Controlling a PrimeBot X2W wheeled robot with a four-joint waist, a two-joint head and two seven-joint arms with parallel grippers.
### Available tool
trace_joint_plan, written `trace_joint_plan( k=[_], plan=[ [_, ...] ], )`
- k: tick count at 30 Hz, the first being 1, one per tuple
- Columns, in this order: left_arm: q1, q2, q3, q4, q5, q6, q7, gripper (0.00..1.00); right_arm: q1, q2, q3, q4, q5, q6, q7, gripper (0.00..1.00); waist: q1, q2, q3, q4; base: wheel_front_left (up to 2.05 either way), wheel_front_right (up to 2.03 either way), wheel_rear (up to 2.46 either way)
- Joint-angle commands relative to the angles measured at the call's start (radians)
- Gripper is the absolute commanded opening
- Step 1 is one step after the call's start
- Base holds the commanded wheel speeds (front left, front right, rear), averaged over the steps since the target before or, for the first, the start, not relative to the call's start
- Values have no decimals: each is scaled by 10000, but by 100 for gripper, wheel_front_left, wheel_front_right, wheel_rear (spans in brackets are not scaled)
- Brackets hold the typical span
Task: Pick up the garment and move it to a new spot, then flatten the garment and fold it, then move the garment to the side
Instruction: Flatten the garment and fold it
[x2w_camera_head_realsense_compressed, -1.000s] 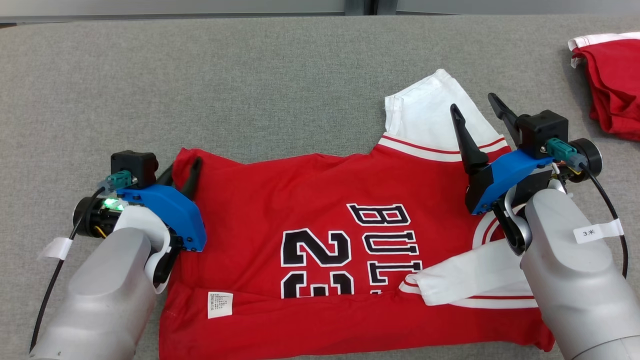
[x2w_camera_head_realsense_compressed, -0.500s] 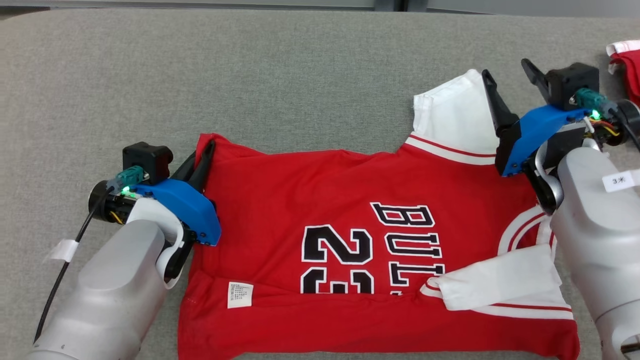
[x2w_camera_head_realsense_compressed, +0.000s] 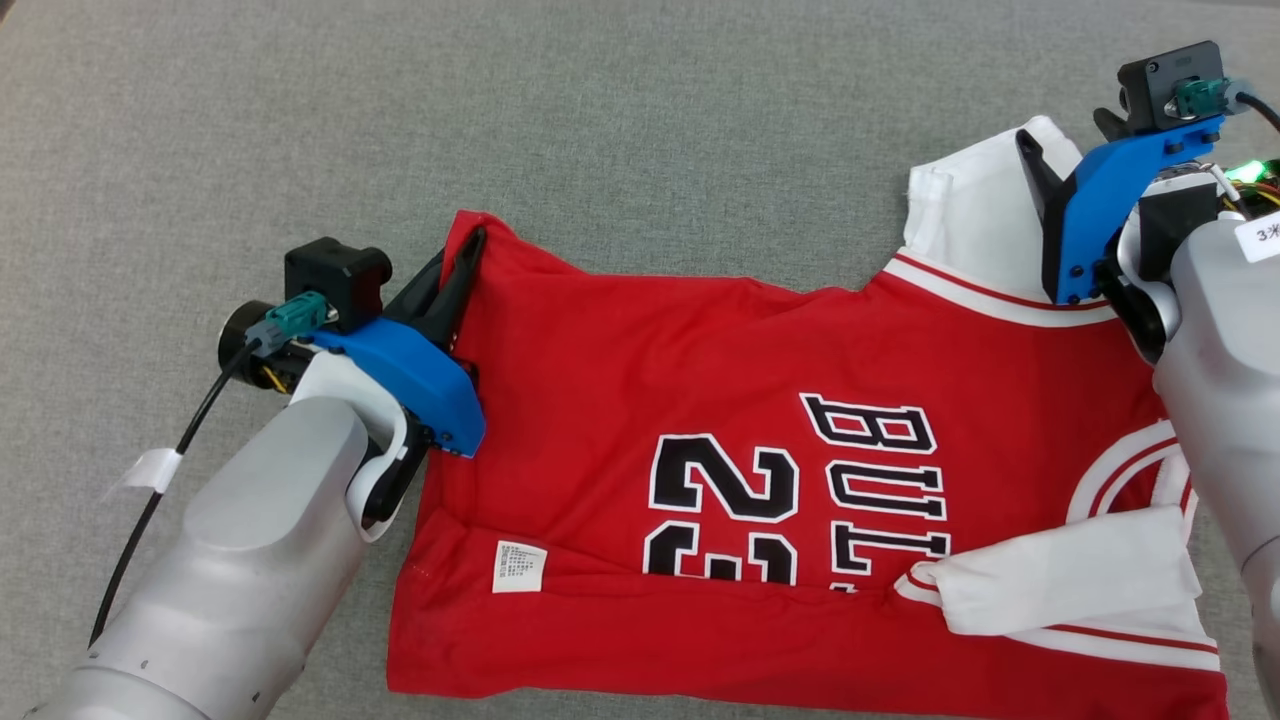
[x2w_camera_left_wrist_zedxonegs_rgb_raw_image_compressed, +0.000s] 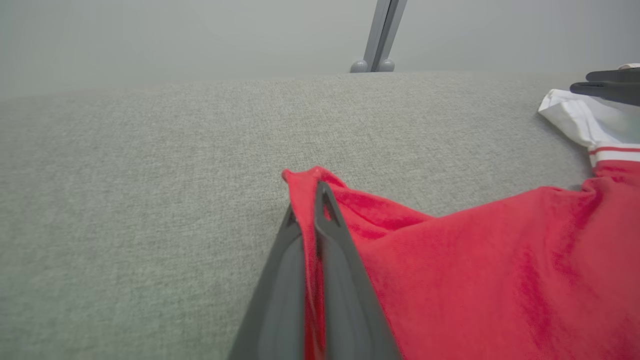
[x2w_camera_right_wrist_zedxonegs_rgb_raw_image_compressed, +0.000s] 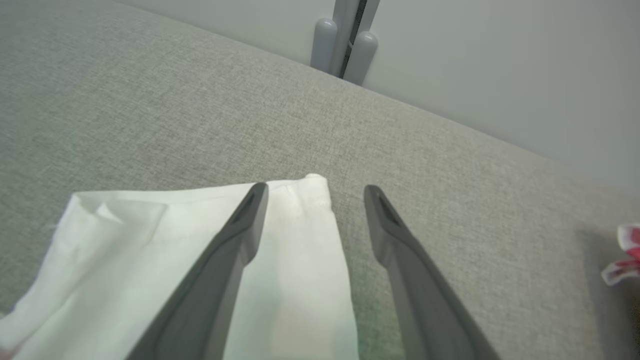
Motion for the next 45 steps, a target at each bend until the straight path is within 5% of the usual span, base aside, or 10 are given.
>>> trace_joint_plan(
  k=[1,11,12,13,17,28,35,45],
  plan=[
    [-216,-22,84,-68,88,-19,-59,0,-204,-132,76,171,35,2,120,100,0,0,109,84,0,0,0],
    [-170,-104,321,-379,358,-20,-55,0,-649,3,472,1061,648,4,1264,100,0,0,448,198,0,0,0],
    [-158,-101,347,-377,385,-20,-56,0,-627,83,558,1097,729,5,1402,42,0,0,461,185,0,0,0],
    [-143,-102,374,-369,403,-20,-56,0,-602,186,631,1100,851,9,1489,0,0,0,466,160,0,0,0],
    [-37,-80,484,-307,417,-18,-55,0,-645,160,959,850,1192,4,1314,0,0,0,372,31,0,0,0],
    [515,151,957,-116,399,-18,-56,0,-67,-212,1629,31,1878,2,-1221,0,0,0,-423,-649,0,0,0],
    [1094,294,1437,-98,501,-18,-56,0,1115,-171,1992,-825,2682,2,-2656,0,0,0,-978,-1093,0,0,0],
    [2175,431,2335,-429,879,16,-56,0,3487,-602,2270,-3092,3329,2,-3213,0,0,0,-1510,-1446,0,0,0]
  ],
)
